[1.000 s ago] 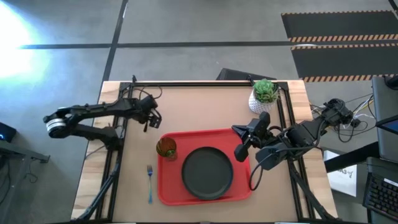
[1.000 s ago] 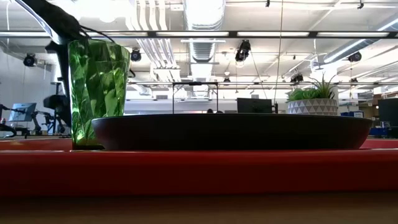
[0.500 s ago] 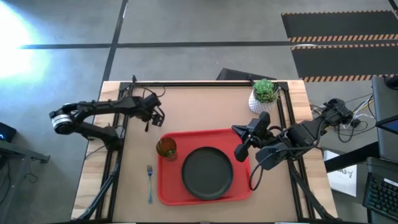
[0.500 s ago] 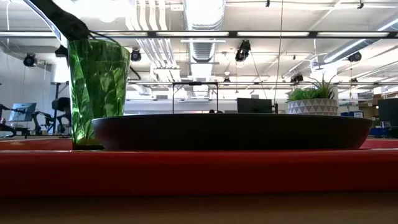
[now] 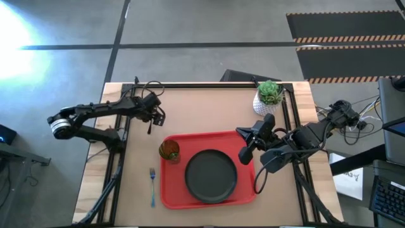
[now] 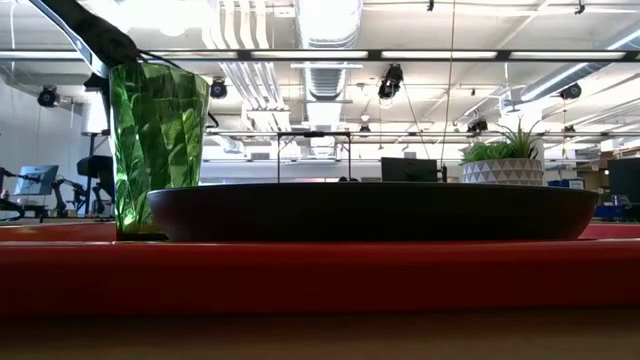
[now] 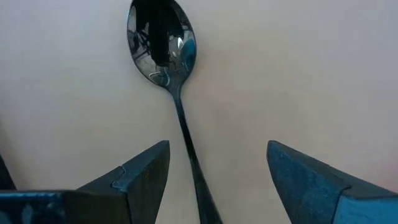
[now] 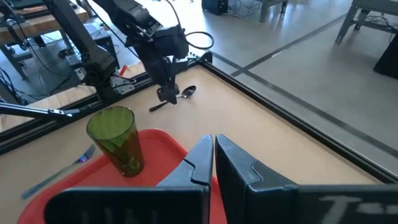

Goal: Pick and place plate/cup/fork/spoon on tray
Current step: Put the black spoon to the right side of the black plate on the red serving tray

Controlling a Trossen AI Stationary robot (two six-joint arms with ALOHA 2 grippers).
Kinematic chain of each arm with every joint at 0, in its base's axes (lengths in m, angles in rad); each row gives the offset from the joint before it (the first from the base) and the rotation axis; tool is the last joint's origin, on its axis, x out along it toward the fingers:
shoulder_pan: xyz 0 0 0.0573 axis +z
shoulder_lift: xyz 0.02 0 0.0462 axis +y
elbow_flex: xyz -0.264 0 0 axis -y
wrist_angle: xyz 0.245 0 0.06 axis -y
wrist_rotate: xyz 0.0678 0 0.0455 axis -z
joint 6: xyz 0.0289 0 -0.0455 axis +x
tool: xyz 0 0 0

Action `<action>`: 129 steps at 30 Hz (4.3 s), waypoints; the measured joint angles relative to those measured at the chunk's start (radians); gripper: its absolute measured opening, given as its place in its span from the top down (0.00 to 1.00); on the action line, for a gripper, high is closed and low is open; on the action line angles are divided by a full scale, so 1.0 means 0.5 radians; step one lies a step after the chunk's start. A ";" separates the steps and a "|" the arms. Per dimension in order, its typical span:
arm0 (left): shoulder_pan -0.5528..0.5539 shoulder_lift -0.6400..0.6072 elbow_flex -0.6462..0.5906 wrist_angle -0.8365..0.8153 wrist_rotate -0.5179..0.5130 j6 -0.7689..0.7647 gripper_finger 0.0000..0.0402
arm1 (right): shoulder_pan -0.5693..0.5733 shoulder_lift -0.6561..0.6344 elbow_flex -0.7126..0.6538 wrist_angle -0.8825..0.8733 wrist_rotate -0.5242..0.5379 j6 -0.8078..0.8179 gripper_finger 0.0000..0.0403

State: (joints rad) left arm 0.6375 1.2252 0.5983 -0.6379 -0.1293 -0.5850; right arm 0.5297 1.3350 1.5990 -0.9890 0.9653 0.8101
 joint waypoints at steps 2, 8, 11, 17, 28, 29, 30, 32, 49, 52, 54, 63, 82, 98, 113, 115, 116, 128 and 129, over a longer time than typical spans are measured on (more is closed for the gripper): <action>0.005 0.020 -0.014 0.012 0.000 0.000 0.37 | 0.000 0.000 0.000 0.000 0.000 0.000 0.98; 0.008 0.101 -0.053 0.069 0.002 -0.008 0.37 | 0.000 0.000 0.000 0.000 0.000 0.001 0.98; 0.008 0.154 -0.060 0.061 0.004 -0.019 0.37 | 0.000 0.000 0.000 0.000 0.000 0.002 0.98; 0.008 0.237 -0.045 0.067 0.009 -0.019 0.45 | 0.000 0.000 0.000 0.001 0.001 0.002 0.98; 0.010 0.253 -0.050 0.074 0.053 0.096 0.97 | 0.000 0.000 0.000 0.002 0.000 0.016 0.98; 0.010 0.254 -0.046 0.072 0.054 0.100 0.98 | 0.000 0.000 0.000 0.002 0.000 0.016 0.98; 0.010 0.253 -0.042 0.069 0.054 0.115 0.99 | 0.000 0.000 0.000 0.002 0.001 0.016 0.98; 0.010 0.249 -0.023 0.058 0.054 0.150 0.99 | 0.000 0.000 0.000 0.002 0.000 0.016 0.98; 0.022 0.176 0.489 0.126 0.123 0.413 1.00 | 0.000 0.004 0.000 0.005 0.001 0.019 0.98; 0.022 0.197 0.649 0.098 0.176 0.467 1.00 | 0.000 0.005 0.000 0.006 0.001 0.061 0.98; 0.018 0.215 0.764 0.088 0.217 0.515 1.00 | 0.000 0.005 0.000 0.006 0.003 0.071 0.98; -0.147 0.474 1.268 -0.067 0.279 0.708 1.00 | 0.000 0.005 0.000 0.005 0.020 0.067 0.98; -0.395 0.939 1.645 0.069 0.541 0.719 1.00 | -0.001 0.003 0.001 -0.002 0.117 0.056 0.98; -0.483 1.342 1.894 0.229 0.695 0.711 1.00 | -0.001 0.004 0.001 -0.001 0.113 0.055 0.98; -0.450 1.773 2.182 0.227 0.722 0.724 1.00 | 0.000 0.008 0.001 0.026 0.098 0.056 0.98; -0.450 1.794 2.182 0.229 0.722 0.726 1.00 | 0.000 0.008 0.001 0.031 0.096 0.056 0.98; -0.450 1.800 2.182 0.229 0.722 0.727 1.00 | 0.000 0.008 0.001 0.036 0.096 0.056 0.98; -0.449 1.823 2.184 0.276 0.722 0.727 0.96 | 0.000 0.008 0.001 0.062 0.096 0.054 0.98; -0.450 1.821 2.184 0.275 0.723 0.727 0.95 | 0.000 0.008 0.001 0.067 0.096 0.054 0.98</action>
State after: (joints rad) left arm 0.4126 2.1358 1.6901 -0.5003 0.2320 -0.2214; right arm 0.5297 1.3392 1.5993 -0.9555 1.0134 0.8371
